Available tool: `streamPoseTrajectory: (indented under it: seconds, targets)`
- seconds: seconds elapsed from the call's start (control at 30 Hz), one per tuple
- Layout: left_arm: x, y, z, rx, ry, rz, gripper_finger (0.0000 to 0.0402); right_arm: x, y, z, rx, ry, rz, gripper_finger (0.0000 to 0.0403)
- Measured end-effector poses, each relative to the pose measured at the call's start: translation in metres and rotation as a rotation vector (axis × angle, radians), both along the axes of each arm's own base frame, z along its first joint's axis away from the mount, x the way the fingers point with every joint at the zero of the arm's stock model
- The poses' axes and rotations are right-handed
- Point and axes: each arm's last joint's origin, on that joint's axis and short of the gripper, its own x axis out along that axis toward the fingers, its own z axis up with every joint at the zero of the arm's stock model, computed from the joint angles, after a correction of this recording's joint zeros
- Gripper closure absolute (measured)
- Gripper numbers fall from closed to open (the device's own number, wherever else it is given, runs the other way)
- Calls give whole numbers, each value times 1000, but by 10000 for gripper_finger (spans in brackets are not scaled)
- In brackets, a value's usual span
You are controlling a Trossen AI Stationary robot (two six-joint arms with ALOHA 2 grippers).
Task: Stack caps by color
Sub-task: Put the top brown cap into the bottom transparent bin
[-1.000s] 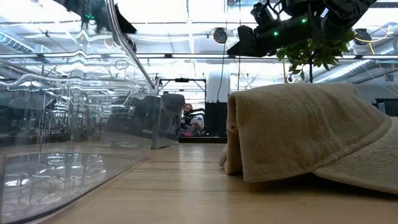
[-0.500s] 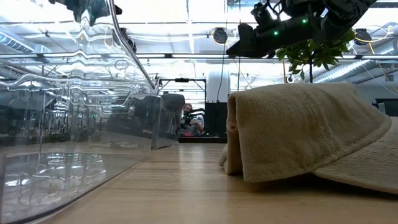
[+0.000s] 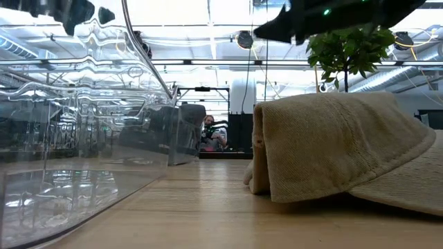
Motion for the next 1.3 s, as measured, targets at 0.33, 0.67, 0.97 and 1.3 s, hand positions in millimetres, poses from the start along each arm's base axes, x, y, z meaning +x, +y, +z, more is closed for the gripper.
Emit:
streamPoseTrajectory:
  seconds: [0.33, 0.67, 0.97, 1.3]
  targets:
    - [0, 0, -7, -29, -58, -9, 385, -35, 32, 20, 122, -5, 131, 289]
    - [0, 0, -7, -16, -55, -8, 385, -57, 50, 32, 183, -38, 233, 289]
    - [0, 0, -7, -17, -55, -8, 385, -65, 36, 9, 90, 184, -165, 245]
    - [0, 0, -6, -17, -56, -8, 385, -80, -39, -35, 457, 420, -623, 159]
